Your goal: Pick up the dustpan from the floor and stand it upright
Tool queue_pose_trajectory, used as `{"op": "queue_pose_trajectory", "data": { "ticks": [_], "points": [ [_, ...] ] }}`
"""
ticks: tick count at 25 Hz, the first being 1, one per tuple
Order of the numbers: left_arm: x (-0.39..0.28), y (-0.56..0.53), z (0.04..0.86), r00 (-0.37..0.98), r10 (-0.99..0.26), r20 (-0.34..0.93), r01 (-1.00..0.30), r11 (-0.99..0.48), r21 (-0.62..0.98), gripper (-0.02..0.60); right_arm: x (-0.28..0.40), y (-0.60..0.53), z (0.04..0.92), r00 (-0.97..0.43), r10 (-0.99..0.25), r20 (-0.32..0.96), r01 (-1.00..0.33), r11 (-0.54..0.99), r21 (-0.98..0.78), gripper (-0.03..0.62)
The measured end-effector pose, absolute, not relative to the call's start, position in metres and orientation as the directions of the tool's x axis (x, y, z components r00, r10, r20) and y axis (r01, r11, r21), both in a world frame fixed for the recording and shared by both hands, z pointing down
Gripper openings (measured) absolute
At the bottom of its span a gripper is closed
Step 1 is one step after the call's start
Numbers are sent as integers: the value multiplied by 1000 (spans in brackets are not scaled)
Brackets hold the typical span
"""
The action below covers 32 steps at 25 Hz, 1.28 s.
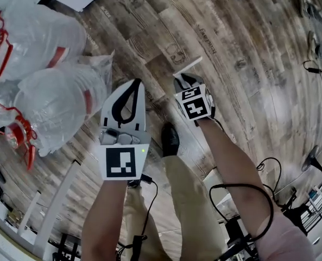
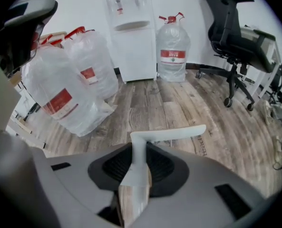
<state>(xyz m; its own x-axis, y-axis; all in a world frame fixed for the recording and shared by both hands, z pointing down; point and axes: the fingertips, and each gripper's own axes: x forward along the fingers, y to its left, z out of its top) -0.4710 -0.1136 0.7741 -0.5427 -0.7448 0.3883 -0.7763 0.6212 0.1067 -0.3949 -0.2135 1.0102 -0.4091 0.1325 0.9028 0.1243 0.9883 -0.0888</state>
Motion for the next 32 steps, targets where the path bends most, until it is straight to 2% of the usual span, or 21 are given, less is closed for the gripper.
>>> {"op": "queue_pose_trajectory", "data": {
  "ticks": [13, 21, 24, 27, 32],
  "points": [
    [-441, -110, 615, -490, -829, 270, -841, 531, 103, 9, -356, -231, 821, -572, 2, 820, 67, 997, 44, 97],
    [-383, -103, 512, -389, -899, 200, -911, 407, 61, 9, -282, -247, 702, -646, -136, 751, -55, 990, 133, 97],
    [-370, -94, 476, -355, -921, 161, -933, 359, -8, 9, -254, -249, 667, -656, -200, 728, -105, 979, 174, 95],
    [-356, -83, 453, -361, -920, 152, -927, 371, 48, 9, -224, -248, 637, -665, -247, 705, -141, 968, 206, 95],
    [-328, -69, 409, -321, -941, 108, -946, 325, 11, 9, -172, -244, 592, -670, -324, 668, -211, 946, 248, 97]
  ]
}}
